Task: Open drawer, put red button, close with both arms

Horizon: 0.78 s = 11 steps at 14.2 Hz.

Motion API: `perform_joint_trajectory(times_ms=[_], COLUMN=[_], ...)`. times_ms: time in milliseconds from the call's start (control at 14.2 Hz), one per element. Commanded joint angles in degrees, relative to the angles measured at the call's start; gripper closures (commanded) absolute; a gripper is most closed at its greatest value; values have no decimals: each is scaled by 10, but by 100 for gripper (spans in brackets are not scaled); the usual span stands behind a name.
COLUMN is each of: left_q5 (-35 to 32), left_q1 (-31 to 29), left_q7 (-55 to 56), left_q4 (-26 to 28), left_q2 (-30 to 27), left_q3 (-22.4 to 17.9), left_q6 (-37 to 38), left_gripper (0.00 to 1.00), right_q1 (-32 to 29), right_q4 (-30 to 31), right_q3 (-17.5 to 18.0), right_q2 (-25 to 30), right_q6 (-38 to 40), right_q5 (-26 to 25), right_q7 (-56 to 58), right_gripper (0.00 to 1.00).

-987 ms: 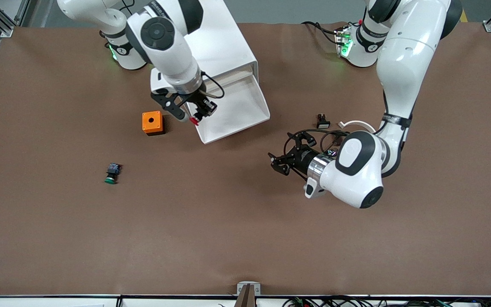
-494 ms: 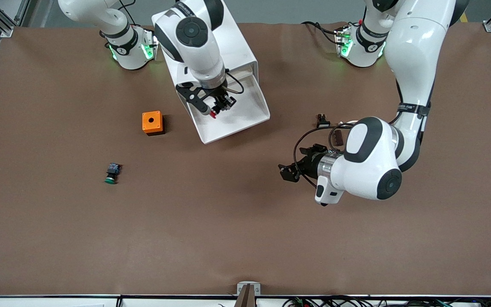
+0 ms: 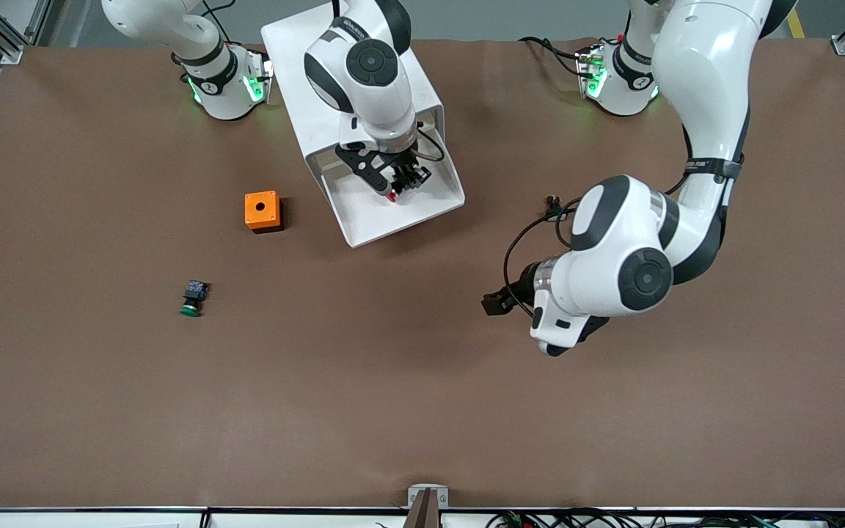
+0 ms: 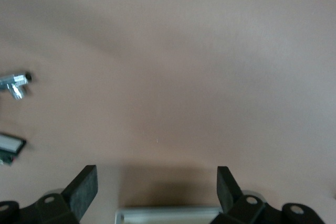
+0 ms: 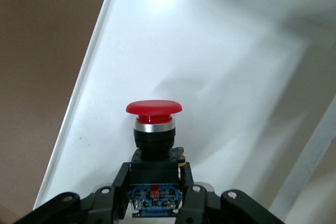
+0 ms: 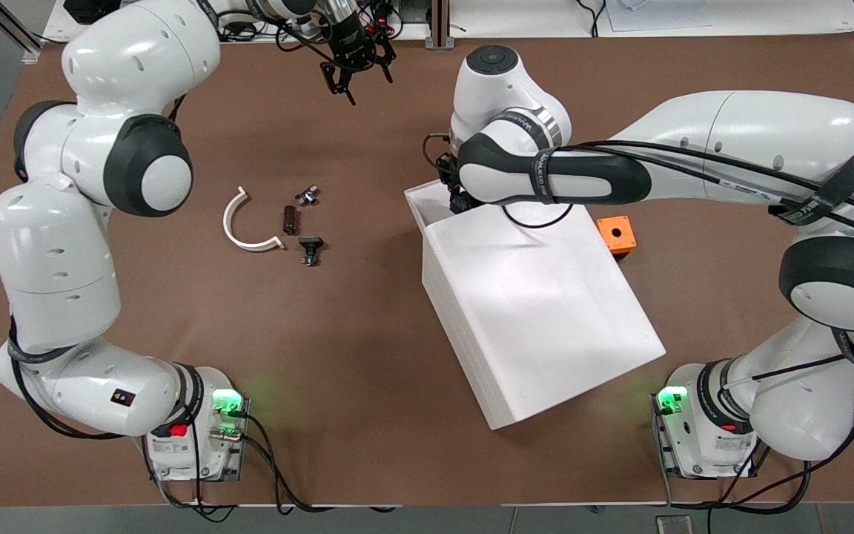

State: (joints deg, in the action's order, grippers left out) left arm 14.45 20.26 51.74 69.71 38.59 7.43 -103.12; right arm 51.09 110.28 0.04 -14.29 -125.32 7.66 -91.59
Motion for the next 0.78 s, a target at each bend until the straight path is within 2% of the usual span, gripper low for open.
perform_joint_trajectory(times_ms=[0, 212, 705], left_q5=[-50, -72, -84], left_q1=[18, 34, 64], left_q7=[5, 6, 107], left_q4=[17, 19, 23], left_q2=[-13, -13, 0], left_q3=[-1, -1, -1], left_q6=[-25, -52, -89], left_gripper=[0, 0, 0], right_q1=[12, 19, 17], right_q4=[-5, -5, -6], right_q3=[-7, -7, -7], right_q2=[0, -7, -17], right_q6=[4, 5, 9], right_q5=[-9, -13, -14], right_q7=[-32, -33, -50], right_gripper=[100, 100, 100])
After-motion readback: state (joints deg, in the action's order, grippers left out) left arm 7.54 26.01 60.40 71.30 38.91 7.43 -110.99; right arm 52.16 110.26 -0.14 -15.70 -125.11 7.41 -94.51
